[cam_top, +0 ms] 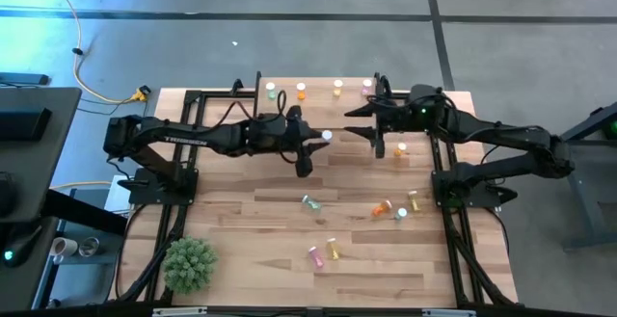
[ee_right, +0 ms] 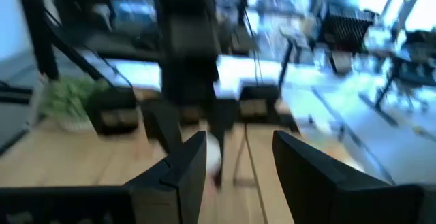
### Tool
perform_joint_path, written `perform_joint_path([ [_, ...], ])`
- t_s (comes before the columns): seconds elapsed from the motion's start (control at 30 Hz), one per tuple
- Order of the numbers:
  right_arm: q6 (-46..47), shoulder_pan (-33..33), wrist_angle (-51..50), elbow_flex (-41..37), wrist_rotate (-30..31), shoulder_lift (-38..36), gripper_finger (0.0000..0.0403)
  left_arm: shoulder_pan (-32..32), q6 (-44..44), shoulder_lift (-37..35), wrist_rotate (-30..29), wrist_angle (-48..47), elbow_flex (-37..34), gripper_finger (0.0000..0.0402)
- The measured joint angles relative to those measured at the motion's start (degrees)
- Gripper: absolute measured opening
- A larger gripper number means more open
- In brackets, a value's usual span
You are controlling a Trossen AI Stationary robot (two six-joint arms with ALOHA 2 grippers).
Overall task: Pick and place medicine bottles onto shelf by color
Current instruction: Put the top violet pill bottle on the shelf aligned with the other violet pill bottle
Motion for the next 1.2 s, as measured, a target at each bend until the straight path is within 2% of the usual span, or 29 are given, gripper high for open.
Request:
perform_joint_path([
  [0.13,0.0,0.1,5.2,0.0,-1.7,0.4,0.0161,0.4,-0.3,2.5,0.7,-0.2,0.0,0.0095],
  [0.23,0.4,0.3,5.1,0.0,-1.7,1.8,0.0161,0.4,-0.4,3.9,0.7,0.1,0.0,0.0095],
  [0.63,3.5,1.8,-2.7,0.0,-1.8,9.7,0.0161,-0.2,-0.4,6.6,0.2,0.5,0.0,0.0095],
  [1.2,3.5,3.2,-6.2,0.0,1.7,11.3,0.0161,-0.2,0.7,6.6,0.1,2.6,0.0,0.0095],
])
